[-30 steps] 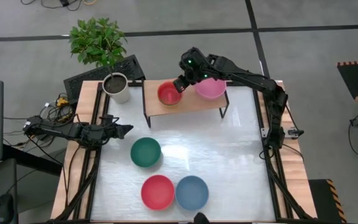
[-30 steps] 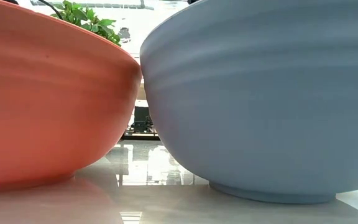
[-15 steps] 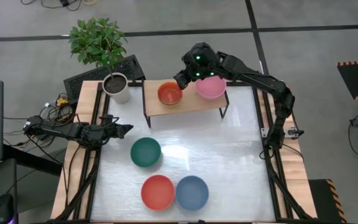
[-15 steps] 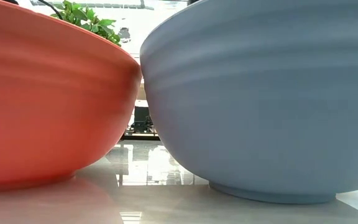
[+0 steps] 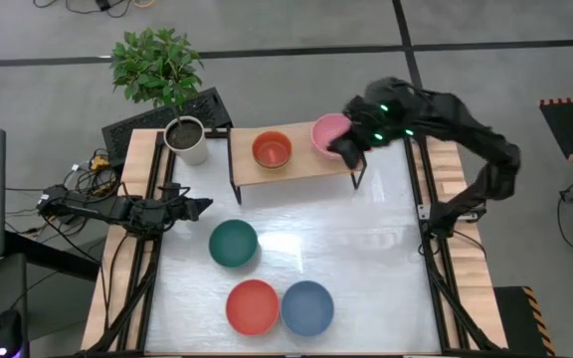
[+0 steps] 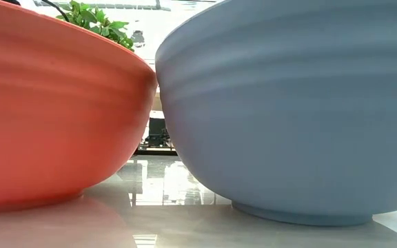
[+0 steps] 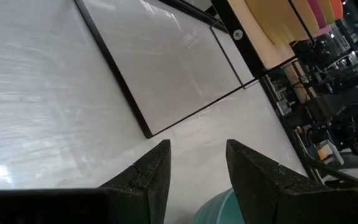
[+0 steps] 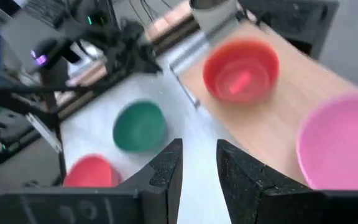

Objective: Place and stack bowls onto a shelf
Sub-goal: Stack the blue bowl on top of the pink bowl on the shelf

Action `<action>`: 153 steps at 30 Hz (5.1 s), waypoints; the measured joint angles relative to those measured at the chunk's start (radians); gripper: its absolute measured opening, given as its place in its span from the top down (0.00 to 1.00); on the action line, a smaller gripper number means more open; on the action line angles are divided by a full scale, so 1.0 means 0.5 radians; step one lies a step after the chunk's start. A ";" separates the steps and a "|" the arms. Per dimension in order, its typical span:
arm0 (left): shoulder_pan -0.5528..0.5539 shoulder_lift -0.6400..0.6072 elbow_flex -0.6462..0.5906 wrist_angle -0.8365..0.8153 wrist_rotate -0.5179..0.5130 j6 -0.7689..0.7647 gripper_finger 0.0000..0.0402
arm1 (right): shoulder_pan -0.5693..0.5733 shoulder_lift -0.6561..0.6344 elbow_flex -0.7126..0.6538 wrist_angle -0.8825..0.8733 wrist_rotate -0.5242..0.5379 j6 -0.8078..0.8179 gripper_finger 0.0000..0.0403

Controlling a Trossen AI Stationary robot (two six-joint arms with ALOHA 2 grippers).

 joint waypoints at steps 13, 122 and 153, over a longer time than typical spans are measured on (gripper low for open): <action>-0.001 0.000 0.001 -0.002 0.066 0.006 0.65 | 0.944 -0.535 -0.078 -0.446 1.159 0.573 0.69; -0.001 0.000 0.001 -0.003 0.181 0.042 0.65 | 1.500 -0.600 -0.787 0.114 1.325 0.721 0.47; -0.001 -0.001 0.000 -0.002 0.308 0.149 0.65 | 1.496 0.095 -0.788 0.285 0.934 0.920 0.45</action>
